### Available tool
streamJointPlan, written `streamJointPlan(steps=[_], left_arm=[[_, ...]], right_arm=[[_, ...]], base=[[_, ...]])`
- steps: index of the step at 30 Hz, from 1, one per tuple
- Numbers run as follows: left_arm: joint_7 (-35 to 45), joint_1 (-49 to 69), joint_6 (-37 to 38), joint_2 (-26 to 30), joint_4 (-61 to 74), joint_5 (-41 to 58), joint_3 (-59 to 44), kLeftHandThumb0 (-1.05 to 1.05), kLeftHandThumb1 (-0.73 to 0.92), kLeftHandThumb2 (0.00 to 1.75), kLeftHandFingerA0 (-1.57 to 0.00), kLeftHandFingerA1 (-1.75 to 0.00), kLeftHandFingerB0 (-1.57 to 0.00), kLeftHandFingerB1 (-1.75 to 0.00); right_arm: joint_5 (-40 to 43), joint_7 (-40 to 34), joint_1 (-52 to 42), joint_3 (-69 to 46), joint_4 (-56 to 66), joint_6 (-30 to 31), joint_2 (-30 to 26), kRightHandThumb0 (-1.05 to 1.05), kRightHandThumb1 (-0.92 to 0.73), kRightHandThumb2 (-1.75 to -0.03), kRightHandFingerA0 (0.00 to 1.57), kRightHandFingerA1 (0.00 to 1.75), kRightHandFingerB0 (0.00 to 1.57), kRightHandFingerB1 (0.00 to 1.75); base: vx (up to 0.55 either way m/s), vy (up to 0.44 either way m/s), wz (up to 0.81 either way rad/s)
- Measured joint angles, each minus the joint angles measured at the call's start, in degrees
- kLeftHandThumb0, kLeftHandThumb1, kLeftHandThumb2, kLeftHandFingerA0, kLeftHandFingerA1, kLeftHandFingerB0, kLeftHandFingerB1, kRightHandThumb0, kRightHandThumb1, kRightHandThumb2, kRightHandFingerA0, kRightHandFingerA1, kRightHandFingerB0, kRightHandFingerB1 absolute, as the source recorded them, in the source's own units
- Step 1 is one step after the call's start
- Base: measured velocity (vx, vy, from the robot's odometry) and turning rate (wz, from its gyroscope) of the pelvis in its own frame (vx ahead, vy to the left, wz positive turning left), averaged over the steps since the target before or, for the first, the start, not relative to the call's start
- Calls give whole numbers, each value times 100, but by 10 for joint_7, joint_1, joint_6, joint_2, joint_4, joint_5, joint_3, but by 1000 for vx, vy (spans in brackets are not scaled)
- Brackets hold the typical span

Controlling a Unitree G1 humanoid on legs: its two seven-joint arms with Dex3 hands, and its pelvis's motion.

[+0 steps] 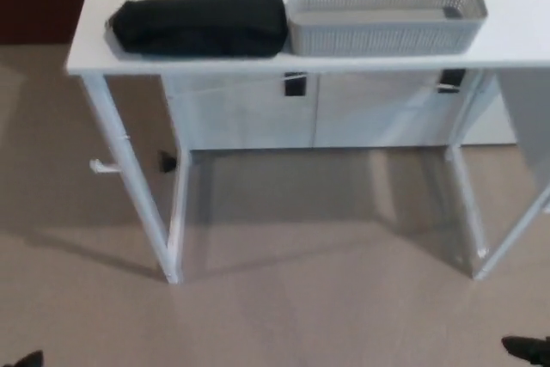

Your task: The robot walk towards a table in front and pick up a black pencil case on the left hand side and put the pencil case into a small container on the right hand side

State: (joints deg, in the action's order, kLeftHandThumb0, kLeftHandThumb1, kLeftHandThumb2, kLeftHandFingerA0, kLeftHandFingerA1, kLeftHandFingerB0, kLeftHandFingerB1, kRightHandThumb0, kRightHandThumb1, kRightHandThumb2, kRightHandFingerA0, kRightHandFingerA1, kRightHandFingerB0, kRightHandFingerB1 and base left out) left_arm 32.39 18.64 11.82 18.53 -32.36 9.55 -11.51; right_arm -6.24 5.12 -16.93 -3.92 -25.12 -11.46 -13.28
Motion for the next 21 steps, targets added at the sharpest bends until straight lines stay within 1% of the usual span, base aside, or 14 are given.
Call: streamJointPlan(steps=[3, 4, 6, 7, 9, 10, 11, 12, 13, 14, 18, 19, 20, 21], left_arm=[[-6, -3, 0, -7, 5, 1, -2, -4, 62, 85, 0, -6, 0, -15], [-8, -2, 0, -7, 6, 1, -3, -7, 61, 82, 0, -6, 0, -17], [-11, 1, 0, -8, 5, 1, -5, -8, 60, 82, 0, -7, 0, -20], [-12, 1, 0, -8, 5, 1, -5, -8, 57, 82, 0, -13, -1, -23], [-15, 2, 0, -9, 5, 1, -6, -6, 54, 81, 0, -12, 0, -21], [-15, 2, 0, -9, 5, 1, -7, -8, 54, 81, 0, -14, 0, -24], [-16, 2, 0, -10, 5, 2, -7, -4, 68, 61, 0, -18, -4, -22], [-16, 2, 0, -11, 4, 2, -7, -9, 53, 80, 0, -13, 0, -23], [-16, 2, 0, -11, 2, 2, -7, -9, 53, 80, 0, -13, 0, -23], [-17, -2, 1, -11, -3, 2, -7, -9, 53, 81, 0, -17, 0, -28], [-25, 1, 0, -7, -4, 1, -8, -8, 53, 81, 0, -17, 0, -28], [-26, 2, 0, -7, -5, 1, -8, -5, 66, 61, 0, -22, -5, -24], [-28, 3, 0, -7, -5, 0, -7, -9, 53, 80, 0, -18, -1, -27], [-29, 4, 0, -7, -6, 0, -7, -8, 53, 81, 0, -17, -1, -28]], right_arm=[[0, -3, 5, -2, -3, 0, -2, -33, -42, -65, 53, 54, 44, 49], [0, -3, 6, -3, -4, 0, -2, -17, -45, -56, 55, 48, 46, 43], [0, -4, 7, -2, -7, -1, -2, -16, -45, -56, 55, 47, 46, 43], [-1, -4, 7, -1, -8, -1, -2, -16, -46, -56, 54, 47, 45, 42], [-3, -7, 4, 1, -8, -1, -2, -16, -46, -56, 54, 47, 45, 42], [-4, -7, 1, 3, -8, -1, -2, -15, -45, -55, 54, 47, 45, 42], [-4, -7, -3, 3, -8, -1, -2, -17, -45, -56, 54, 47, 45, 42], [-4, -8, -5, 3, -8, -1, -3, -17, -45, -56, 54, 47, 45, 42], [-4, -8, -7, 3, -8, -1, -3, -17, -45, -56, 54, 47, 45, 42], [-4, -8, -9, 4, -9, 0, -2, -17, -46, -56, 54, 47, 46, 42], [-7, -10, -12, 10, -9, -3, -2, -17, -45, -56, 53, 46, 45, 42], [-7, -11, -13, 11, -9, -3, -2, -17, -45, -56, 54, 47, 45, 42], [-8, -11, -13, 11, -10, -3, -2, -18, -44, -56, 54, 47, 45, 42], [-8, -11, -15, 11, -11, -3, -2, -17, -44, -56, 54, 47, 46, 42]], base=[[328, -128, 3], [189, -102, -1], [120, -80, -3], [111, -48, -7], [113, -34, -10], [90, 78, -4], [167, 104, -7], [200, 146, 1], [246, 158, 1], [277, 209, 4], [178, 127, -1], [108, 46, 6], [65, 6, 12], [71, -18, 11]])
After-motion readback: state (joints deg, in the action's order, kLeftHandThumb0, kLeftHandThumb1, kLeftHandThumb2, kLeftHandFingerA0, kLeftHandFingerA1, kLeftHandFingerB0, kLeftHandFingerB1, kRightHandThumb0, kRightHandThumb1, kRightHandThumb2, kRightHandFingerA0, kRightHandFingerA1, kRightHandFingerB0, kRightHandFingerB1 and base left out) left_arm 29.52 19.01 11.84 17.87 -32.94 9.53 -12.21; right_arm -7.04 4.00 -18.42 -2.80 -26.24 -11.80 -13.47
